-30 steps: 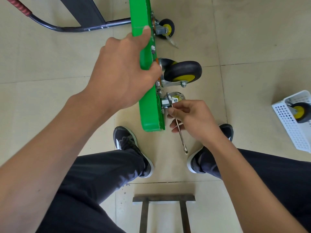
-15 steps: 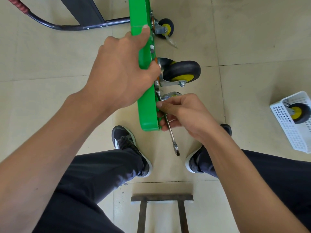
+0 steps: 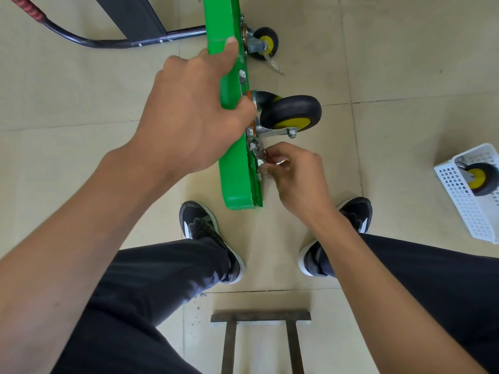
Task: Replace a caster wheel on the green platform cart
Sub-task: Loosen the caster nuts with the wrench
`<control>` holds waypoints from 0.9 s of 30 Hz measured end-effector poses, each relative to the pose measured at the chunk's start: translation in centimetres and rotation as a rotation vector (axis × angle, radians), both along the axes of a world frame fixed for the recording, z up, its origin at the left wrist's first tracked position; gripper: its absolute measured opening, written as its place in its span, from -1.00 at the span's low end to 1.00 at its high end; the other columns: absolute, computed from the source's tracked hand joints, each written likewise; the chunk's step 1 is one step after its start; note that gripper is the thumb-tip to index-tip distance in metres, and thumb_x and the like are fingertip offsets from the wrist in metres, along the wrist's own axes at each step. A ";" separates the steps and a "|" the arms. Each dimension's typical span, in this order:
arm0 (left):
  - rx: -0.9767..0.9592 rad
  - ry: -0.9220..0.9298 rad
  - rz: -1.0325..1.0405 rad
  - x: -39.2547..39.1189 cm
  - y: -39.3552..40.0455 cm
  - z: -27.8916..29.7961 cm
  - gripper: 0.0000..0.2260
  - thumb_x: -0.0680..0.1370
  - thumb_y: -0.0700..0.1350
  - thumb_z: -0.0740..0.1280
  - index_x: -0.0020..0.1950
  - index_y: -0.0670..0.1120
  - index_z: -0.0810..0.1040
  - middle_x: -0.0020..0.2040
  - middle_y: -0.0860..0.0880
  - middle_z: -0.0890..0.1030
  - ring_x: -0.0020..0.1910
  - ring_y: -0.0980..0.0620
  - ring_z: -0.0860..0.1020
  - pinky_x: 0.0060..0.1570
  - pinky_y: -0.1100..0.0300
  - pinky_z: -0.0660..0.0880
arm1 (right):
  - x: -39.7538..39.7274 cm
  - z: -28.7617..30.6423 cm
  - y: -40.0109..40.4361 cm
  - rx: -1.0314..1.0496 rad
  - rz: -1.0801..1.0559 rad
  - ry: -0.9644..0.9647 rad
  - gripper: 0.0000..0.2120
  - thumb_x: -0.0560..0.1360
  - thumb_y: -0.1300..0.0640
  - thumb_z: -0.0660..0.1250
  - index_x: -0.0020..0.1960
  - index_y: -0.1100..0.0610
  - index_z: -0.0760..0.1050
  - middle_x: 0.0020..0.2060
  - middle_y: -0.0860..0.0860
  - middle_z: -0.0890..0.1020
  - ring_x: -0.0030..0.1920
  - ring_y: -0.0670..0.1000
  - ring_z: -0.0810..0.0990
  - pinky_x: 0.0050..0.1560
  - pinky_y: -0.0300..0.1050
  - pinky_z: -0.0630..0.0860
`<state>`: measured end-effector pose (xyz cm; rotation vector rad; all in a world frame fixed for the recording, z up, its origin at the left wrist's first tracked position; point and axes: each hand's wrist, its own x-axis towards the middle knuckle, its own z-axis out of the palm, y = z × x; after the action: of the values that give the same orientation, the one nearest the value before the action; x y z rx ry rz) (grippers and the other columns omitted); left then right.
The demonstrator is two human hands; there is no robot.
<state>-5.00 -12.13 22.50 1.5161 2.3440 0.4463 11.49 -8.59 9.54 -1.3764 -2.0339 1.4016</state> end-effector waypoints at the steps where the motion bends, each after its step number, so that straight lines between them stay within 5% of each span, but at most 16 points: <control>1: 0.001 -0.001 0.001 0.0 0.0 0.0 -0.37 0.51 0.12 0.20 0.57 -0.03 0.29 0.34 -0.15 0.57 0.26 -0.23 0.55 0.31 -0.15 0.45 | 0.2 -0.1 0.0 0.091 0.023 -0.022 -0.91 0.51 0.21 0.44 0.01 0.11 0.65 -0.12 0.00 0.70 -0.16 0.05 0.60 -0.10 0.09 0.58; 8: -0.001 0.008 -0.009 -0.1 0.0 0.0 -0.37 0.51 0.12 0.20 0.57 -0.02 0.29 0.32 -0.16 0.58 0.24 -0.23 0.56 0.29 -0.15 0.46 | 0.9 -0.8 -0.4 0.364 0.123 -0.135 -0.95 0.58 0.18 0.36 0.01 0.13 0.60 -0.13 0.06 0.67 -0.15 0.14 0.57 -0.19 0.08 0.53; 15: 0.011 0.000 -0.012 0.0 0.0 0.1 -0.37 0.51 0.11 0.20 0.57 -0.04 0.29 0.35 -0.17 0.56 0.24 -0.22 0.56 0.28 -0.15 0.48 | 2.0 0.5 -0.2 0.018 -0.008 -0.036 -0.88 0.55 0.12 0.41 -0.03 0.18 0.64 -0.25 0.08 0.66 -0.25 0.16 0.62 -0.15 0.18 0.60; 27: 0.003 0.005 -0.009 0.0 -0.1 0.2 -0.38 0.50 0.12 0.19 0.56 -0.03 0.30 0.37 -0.16 0.54 0.26 -0.24 0.55 0.29 -0.15 0.47 | 0.3 3.0 -1.2 -0.090 -0.028 -0.034 -0.84 0.54 0.09 0.45 -0.13 0.18 0.68 -0.40 0.07 0.65 -0.47 0.03 0.64 -0.31 0.13 0.63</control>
<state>-4.98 -12.19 22.66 1.5303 2.3405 0.4443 11.83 -9.81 12.53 -1.4694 -1.9869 1.4835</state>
